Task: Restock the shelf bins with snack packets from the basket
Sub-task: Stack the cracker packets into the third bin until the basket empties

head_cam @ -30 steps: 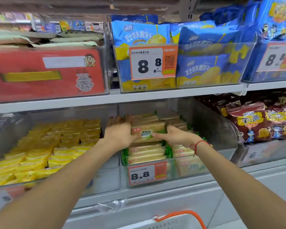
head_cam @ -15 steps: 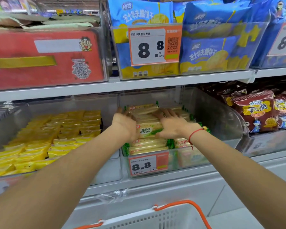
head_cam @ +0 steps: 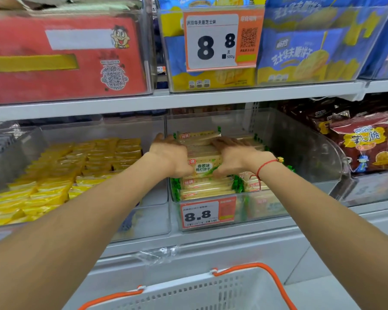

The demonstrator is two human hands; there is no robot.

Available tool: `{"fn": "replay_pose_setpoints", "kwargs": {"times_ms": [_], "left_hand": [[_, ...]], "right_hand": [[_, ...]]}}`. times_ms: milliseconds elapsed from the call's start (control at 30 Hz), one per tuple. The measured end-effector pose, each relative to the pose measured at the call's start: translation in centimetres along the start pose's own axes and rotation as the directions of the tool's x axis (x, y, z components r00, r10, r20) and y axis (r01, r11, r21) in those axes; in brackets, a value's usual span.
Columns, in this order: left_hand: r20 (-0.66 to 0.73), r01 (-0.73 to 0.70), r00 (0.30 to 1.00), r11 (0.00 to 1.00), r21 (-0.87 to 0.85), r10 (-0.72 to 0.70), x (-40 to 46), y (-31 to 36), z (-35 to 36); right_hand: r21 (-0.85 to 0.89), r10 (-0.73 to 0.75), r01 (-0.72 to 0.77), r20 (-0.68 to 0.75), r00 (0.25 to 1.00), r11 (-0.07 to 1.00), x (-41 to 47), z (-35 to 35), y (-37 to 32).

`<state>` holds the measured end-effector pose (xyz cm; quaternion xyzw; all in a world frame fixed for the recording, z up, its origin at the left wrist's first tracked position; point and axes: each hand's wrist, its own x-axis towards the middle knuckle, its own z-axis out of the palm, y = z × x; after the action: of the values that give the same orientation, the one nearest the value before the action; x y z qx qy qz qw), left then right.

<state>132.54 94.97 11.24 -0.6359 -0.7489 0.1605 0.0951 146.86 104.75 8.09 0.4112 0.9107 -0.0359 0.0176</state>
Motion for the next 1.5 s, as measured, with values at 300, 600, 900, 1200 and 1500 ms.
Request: {"fn": "replay_pose_setpoints", "kwargs": {"times_ms": [300, 600, 900, 1200, 1500], "left_hand": [[0.066, -0.004, 0.998, 1.0, 0.031, 0.002, 0.4, 0.0, -0.2], [-0.326, -0.056, 0.945, 0.979, -0.196, -0.012, -3.3, 0.1, -1.3], [-0.346, -0.067, 0.917, 0.78, -0.622, -0.198, -13.0, 3.8, 1.0], [0.102, 0.148, 0.989, 0.616, -0.774, -0.109, -17.9, 8.1, 12.8], [0.465, 0.285, 0.86, 0.557, -0.78, 0.21, -20.5, 14.2, 26.7]], "right_hand": [[0.095, 0.032, -0.024, -0.082, 0.996, 0.995, -0.7, 0.0, -0.6], [0.267, 0.157, -0.052, -0.391, 0.907, 0.962, -5.5, 0.8, -1.0], [0.587, 0.156, 0.129, -0.41, 0.899, 0.799, -15.2, 3.5, -4.4], [0.548, 0.111, -0.146, 0.096, 0.989, 0.823, -21.3, 13.8, -3.9], [0.203, 0.038, -0.229, 0.665, 0.746, 0.952, -23.2, 26.5, -4.0]]}}
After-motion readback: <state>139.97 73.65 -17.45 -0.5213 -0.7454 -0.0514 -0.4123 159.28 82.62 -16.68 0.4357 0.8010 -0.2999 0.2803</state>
